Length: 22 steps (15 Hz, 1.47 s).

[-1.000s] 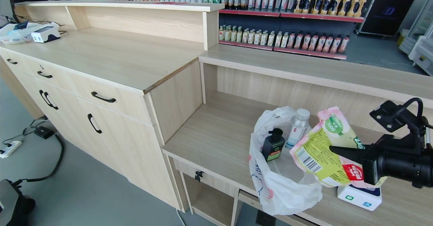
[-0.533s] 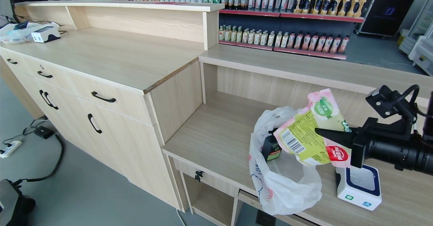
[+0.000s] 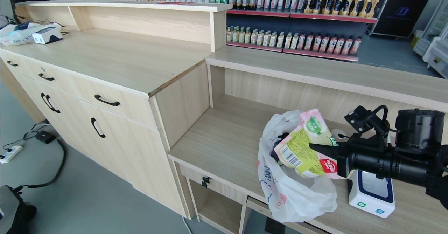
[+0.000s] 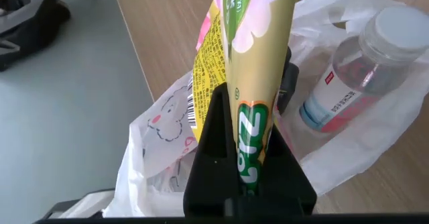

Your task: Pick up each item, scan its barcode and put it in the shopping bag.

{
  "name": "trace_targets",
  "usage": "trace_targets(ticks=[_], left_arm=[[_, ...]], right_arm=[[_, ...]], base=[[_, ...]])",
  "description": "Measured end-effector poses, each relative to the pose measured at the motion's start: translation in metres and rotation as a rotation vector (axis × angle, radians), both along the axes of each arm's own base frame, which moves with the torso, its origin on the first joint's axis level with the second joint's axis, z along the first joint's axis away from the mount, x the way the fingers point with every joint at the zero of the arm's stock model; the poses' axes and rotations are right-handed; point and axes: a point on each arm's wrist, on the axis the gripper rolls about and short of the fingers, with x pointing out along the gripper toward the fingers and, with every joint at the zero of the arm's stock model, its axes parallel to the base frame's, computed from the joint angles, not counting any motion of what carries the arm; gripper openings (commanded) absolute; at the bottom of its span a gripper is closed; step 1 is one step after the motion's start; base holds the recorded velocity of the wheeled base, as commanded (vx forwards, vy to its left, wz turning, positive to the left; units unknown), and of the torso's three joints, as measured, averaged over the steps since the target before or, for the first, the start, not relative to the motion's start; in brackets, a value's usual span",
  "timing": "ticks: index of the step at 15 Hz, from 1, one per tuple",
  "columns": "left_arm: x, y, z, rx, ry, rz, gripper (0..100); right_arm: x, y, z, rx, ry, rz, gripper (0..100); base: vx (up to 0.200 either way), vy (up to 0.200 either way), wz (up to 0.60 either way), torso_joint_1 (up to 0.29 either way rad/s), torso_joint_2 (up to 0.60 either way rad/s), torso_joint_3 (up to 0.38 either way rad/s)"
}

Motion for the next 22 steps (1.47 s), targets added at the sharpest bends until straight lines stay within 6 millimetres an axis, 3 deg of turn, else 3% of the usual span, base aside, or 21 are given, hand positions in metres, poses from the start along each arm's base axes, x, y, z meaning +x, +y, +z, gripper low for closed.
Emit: trace_targets(ticks=[7, 22], left_arm=[[0.000, 0.000, 0.000, 0.000, 0.000, 0.000, 100], [0.000, 0.000, 0.000, 0.000, 0.000, -0.001, 100]], right_arm=[[0.006, -0.006, -0.017, -0.104, -0.010, 0.017, 0], [0.018, -0.005, -0.039, -0.137, 0.031, 0.029, 0]], base=[[0.000, 0.000, 0.00, 0.000, 0.00, 0.000], [0.000, 0.000, 0.00, 0.000, 0.00, 0.000]])
